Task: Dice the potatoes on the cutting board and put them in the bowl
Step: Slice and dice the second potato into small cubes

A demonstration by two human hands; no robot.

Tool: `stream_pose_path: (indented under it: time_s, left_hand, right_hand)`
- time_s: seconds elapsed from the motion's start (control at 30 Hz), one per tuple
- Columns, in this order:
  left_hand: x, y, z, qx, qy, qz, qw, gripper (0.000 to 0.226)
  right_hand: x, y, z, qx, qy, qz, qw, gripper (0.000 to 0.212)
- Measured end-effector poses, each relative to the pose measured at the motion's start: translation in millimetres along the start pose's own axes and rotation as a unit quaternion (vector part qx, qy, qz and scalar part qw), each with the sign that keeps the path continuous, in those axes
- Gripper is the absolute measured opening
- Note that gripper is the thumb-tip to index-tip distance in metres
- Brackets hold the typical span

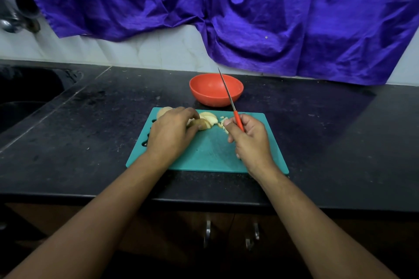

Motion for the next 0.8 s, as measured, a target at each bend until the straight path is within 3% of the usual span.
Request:
stream_pose_path:
  time_s: [0.27,0.5,0.8]
  left_hand:
    - [3.6,-3.8,-1.8,-0.011,-0.005,0.021,1.0,0.029]
    - [-8.0,-10.1,-8.4,0.001,-0.05,-0.038,0.998,0.016]
    - [-13.8,-12.2,-13.6,0.008,-0.034,-0.108,0.994,0.016]
  right_hand:
    - [-1.4,-1.1,-1.4,0.001,0.004,-0.002,1.0,0.018]
    - [-0.5,-1.3,-0.7,0.004,0.007,-0.004,1.0,0.02]
    - [-1.3,-1.4,-0.9,0.006,0.002,-0.011,1.0,0.019]
Point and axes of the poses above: each hand's wrist, its own z-axis towards the middle knuckle, its own y-axis out of the palm, x = y × z, the point moved 5 cm from there along z, towards the middle knuckle
